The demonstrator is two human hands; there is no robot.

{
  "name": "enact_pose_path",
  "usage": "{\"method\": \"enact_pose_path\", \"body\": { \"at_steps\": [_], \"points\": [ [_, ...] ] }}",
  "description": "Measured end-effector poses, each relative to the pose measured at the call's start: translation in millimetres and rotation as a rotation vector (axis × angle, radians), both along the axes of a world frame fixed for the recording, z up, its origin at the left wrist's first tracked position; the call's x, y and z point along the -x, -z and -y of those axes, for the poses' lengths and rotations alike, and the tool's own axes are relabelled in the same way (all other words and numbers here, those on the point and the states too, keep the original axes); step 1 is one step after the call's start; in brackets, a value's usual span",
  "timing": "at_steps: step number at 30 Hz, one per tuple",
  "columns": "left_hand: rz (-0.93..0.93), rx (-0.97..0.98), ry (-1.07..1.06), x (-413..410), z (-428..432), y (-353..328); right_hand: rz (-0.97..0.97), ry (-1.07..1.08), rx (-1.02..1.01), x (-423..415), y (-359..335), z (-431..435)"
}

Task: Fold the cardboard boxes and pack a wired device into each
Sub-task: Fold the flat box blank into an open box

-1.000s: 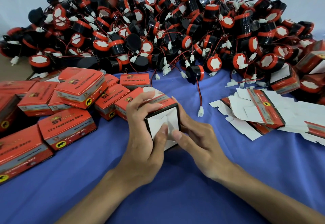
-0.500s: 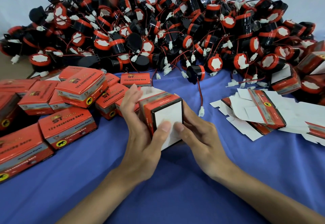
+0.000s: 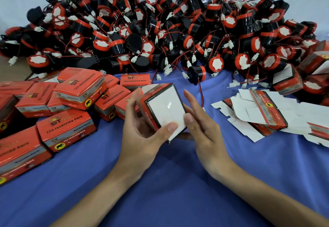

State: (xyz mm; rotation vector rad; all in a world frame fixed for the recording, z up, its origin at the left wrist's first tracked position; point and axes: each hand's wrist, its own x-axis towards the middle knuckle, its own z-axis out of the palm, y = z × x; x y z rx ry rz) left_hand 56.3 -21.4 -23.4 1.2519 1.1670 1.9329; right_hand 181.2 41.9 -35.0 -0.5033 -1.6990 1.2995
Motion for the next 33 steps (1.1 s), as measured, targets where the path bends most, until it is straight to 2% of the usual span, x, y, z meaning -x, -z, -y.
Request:
{"method": "enact_pose_path", "body": {
  "at_steps": [5,9,11,13,18,20,22,24,26,30,33],
  "points": [
    [-0.291,-0.03,-0.124,-8.8,6.2,5.3,0.025,-0.029,-0.001,-0.7,-1.9,-0.5],
    [-0.752,-0.044,-0.339,-8.0,5.8,8.6,0.035,-0.044,-0.172,-7.8,-3.4,6.3],
    [-1.001,-0.089,-0.42,-2.3,2.6,10.2,0.107,0.006,-0.199,-6.9,-4.4,8.1],
    [-1.156,-0.085,-0.484,-0.1,-0.3,10.4,0.152,0.096,-0.169,-3.6,-5.5,5.9],
    [-1.311,0.003,-0.591,-3.2,0.3,9.3,0.175,0.136,0.086,-0.4,-0.7,-9.4],
    [-1.373,0.037,-0.562,-4.7,0.1,11.1,0.171,0.27,0.089,-2.8,-2.4,-17.8],
    [-1.37,0.042,-0.537,-7.1,0.7,10.1,0.198,0.417,0.0,-1.8,-13.0,-37.3],
    [-1.353,0.011,-0.54,-8.6,1.7,8.5,0.327,0.521,-0.175,7.9,-25.5,-74.5],
    [-1.337,-0.025,-0.539,-8.5,2.9,9.1,0.546,0.574,-0.32,24.1,-33.1,-122.9],
    [-1.29,-0.045,-0.555,-9.4,5.6,7.8,1.023,0.493,-0.34,48.8,-27.8,-195.2],
    [-1.278,-0.054,-0.574,-8.5,6.0,5.8,1.156,0.495,-0.402,56.2,-17.4,-210.0]
  ]
}}
